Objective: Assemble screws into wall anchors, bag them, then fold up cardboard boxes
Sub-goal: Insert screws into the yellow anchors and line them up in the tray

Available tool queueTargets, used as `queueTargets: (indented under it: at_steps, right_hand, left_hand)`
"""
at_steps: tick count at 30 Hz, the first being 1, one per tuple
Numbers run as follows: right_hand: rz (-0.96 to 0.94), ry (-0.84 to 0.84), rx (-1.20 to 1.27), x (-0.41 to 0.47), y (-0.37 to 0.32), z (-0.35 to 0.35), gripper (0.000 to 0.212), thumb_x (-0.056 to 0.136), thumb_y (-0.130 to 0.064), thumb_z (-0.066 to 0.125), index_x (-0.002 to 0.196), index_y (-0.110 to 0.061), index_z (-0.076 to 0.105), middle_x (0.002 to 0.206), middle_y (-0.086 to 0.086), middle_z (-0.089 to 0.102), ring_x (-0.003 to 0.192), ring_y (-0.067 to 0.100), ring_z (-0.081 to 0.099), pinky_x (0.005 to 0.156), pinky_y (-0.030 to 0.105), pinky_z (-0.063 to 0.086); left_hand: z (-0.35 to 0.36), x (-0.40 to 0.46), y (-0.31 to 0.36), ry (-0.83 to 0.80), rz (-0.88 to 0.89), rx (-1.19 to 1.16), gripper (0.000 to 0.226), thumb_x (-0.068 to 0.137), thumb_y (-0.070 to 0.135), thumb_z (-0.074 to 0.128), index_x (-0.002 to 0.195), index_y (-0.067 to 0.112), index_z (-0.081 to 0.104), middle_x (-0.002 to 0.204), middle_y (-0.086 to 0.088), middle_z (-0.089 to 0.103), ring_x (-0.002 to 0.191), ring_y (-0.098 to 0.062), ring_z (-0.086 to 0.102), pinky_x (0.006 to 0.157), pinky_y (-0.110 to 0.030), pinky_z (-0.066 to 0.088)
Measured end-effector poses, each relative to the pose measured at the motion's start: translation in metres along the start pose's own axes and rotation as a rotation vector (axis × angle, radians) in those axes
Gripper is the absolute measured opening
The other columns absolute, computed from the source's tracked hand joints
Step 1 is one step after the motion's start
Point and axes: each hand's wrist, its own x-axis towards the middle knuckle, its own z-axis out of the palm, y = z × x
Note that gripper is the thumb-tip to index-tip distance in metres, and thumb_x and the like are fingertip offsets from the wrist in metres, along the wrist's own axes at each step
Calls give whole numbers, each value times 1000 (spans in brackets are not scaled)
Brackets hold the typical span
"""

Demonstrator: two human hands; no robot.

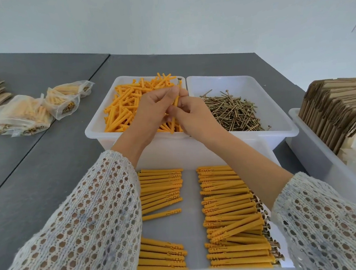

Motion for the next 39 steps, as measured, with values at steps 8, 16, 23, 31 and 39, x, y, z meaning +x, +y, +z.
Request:
queueTargets:
  at_steps: [8,16,23,31,39]
  right_hand:
    - [69,-960,-515,-66,-24,10,21,97,-25,60,82,-10,63,67,0,65,52,14,55,49,22,47]
    - [-233,-909,-1032,-110,-5,71,12,89,-20,66,93,-9,63,82,11,64,74,30,62,69,44,59]
    - [-263,-905,-880,-107,-24,61,25,97,-29,57,88,-13,41,72,10,52,63,28,52,61,43,53]
    - [-30,-666,-516,-121,-55,-23,20,99,-41,50,107,-22,51,97,-1,59,87,14,51,77,36,46]
    - [357,194,-993,-202,-26,-194,54,86,-63,40,135,-39,42,137,-15,48,126,20,43,95,37,38]
  left_hand:
    - [-16,10,-2,209,-295,-449,44,102,49,46,102,16,75,84,4,62,56,-5,48,49,-20,40]
    - [-16,9,-3,217,-292,-451,32,103,37,50,104,15,74,78,6,67,60,-6,52,56,-21,43]
    - [-15,9,0,211,-296,-442,26,101,31,54,106,14,73,77,6,66,60,-6,53,58,-21,44]
    - [-12,9,-1,206,-273,-336,26,102,25,50,109,12,71,78,5,64,62,-6,53,58,-19,45]
    - [-10,13,-8,142,-230,-176,26,103,23,48,104,14,72,76,5,63,63,-8,53,65,-26,42]
